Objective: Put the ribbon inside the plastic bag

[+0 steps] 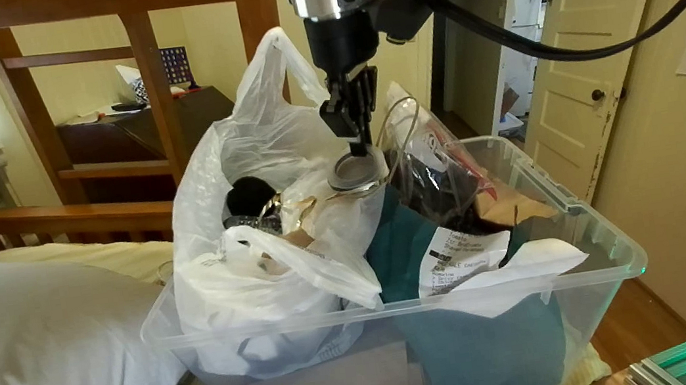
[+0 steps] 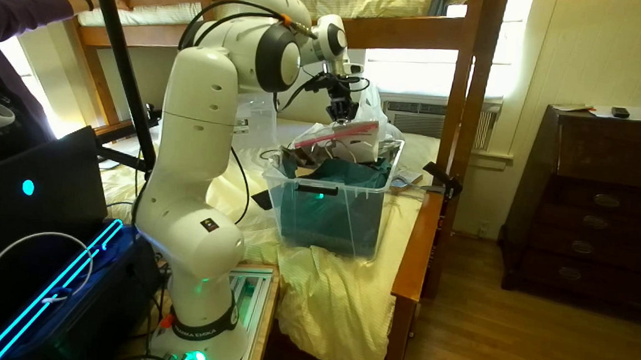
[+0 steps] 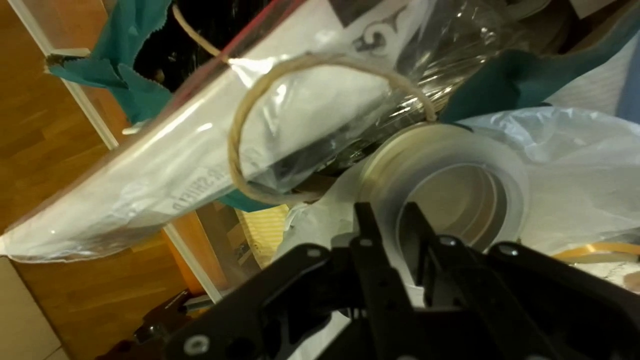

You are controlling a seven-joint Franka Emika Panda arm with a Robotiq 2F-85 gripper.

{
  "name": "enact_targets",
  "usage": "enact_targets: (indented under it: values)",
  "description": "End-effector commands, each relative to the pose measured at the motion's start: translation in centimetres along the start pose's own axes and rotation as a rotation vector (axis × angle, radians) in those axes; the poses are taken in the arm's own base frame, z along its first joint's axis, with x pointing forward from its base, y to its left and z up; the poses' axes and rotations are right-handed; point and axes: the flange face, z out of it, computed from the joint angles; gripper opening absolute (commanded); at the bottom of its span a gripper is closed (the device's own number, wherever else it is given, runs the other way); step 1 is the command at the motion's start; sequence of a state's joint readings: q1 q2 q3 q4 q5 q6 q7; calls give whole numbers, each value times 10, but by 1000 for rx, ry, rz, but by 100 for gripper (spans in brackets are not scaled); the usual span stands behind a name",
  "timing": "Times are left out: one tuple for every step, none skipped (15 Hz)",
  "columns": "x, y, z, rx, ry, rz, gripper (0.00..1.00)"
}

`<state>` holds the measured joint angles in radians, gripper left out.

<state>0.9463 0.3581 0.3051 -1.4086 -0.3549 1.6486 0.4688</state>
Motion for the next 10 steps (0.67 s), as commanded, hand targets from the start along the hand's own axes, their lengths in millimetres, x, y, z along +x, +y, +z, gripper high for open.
enact_targets:
  values:
    - [-3, -3, -6, -30, -7, 12, 5]
    - [-3, -4, -9, -28, -1, 8, 4]
    - [-2, -7, -15, -18, 14, 1, 4]
    - [-2, -9, -21, -23, 20, 0, 4]
    - [-2, -11, -30, -21, 37, -6, 4]
    - [-3, -13, -38, -25, 50, -13, 4]
    - [-3, -16, -47, -26, 66, -20, 4]
    - [-4, -17, -55, -33, 79, -25, 4]
    - [-4, -18, -62, -34, 92, -31, 4]
    - [-5, -19, -69, -39, 104, -35, 4]
